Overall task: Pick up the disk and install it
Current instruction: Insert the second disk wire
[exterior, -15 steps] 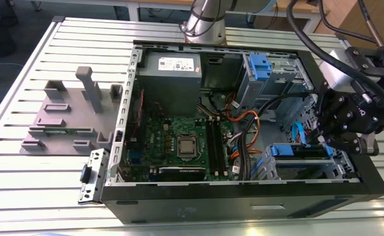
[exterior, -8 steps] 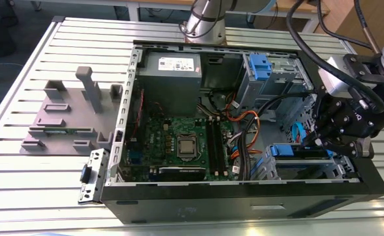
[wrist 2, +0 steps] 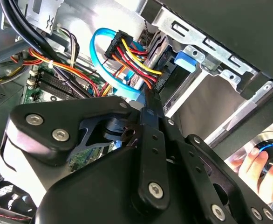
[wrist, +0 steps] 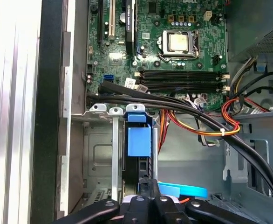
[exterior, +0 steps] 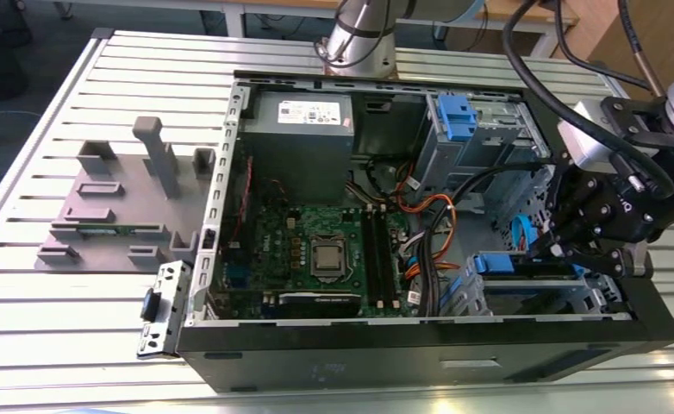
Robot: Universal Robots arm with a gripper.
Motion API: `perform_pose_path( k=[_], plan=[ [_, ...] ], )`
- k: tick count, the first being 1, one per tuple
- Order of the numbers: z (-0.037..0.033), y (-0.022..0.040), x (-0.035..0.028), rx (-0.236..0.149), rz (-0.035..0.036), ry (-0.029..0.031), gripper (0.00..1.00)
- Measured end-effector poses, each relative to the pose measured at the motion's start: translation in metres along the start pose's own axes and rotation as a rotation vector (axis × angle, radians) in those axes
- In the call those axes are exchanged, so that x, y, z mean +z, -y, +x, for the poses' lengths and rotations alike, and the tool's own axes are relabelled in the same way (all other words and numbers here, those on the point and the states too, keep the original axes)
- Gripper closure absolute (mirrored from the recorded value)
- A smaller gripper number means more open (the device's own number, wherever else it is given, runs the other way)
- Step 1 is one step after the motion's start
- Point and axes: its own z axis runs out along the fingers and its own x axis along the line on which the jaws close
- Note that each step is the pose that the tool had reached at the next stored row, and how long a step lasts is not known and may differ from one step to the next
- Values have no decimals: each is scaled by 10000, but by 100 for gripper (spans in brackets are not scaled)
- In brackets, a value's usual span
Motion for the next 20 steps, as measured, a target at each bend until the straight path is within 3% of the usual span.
perform_pose_path(
  k=[5,7,12,20],
  plan=[
    [0,24,-46,-9,5,63,89],
    [-1,30,-104,-6,1,36,89],
    [-10,36,-254,-5,1,35,89],
    [-18,55,-404,-3,-2,34,89]
  ],
)
